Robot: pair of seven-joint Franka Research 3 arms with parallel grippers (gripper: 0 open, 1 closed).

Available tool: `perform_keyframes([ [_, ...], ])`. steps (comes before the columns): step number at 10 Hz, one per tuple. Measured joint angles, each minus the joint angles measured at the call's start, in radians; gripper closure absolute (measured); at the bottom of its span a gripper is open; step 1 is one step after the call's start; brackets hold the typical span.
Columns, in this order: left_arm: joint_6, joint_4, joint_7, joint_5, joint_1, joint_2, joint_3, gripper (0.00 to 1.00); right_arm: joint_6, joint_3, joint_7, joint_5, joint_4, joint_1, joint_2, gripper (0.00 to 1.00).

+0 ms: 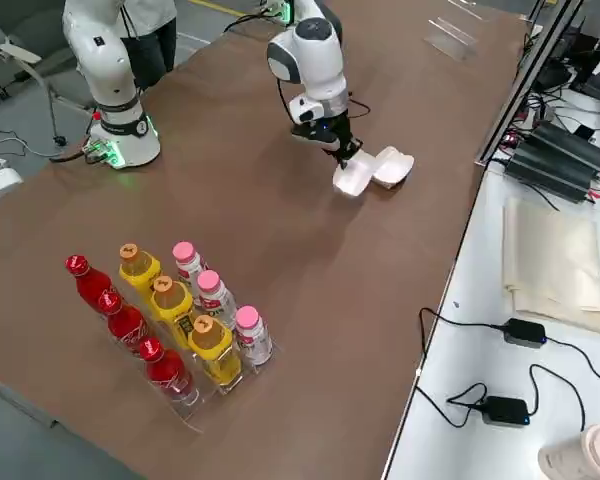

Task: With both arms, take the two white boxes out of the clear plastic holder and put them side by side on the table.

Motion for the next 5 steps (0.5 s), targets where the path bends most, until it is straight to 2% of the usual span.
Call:
perform_keyframes([
  [2,0.0,0.0,0.0,0.0,0.006,0.0,0.0,0.0,0.077,0.047,0.04,0.097,0.008,0.001,0.064,0.98],
  [5,0.0,0.0,0.0,0.0,0.008,0.0,0.0,0.0,0.09,0.063,0.126,0.124,0.071,-0.001,0.179,0.98],
])
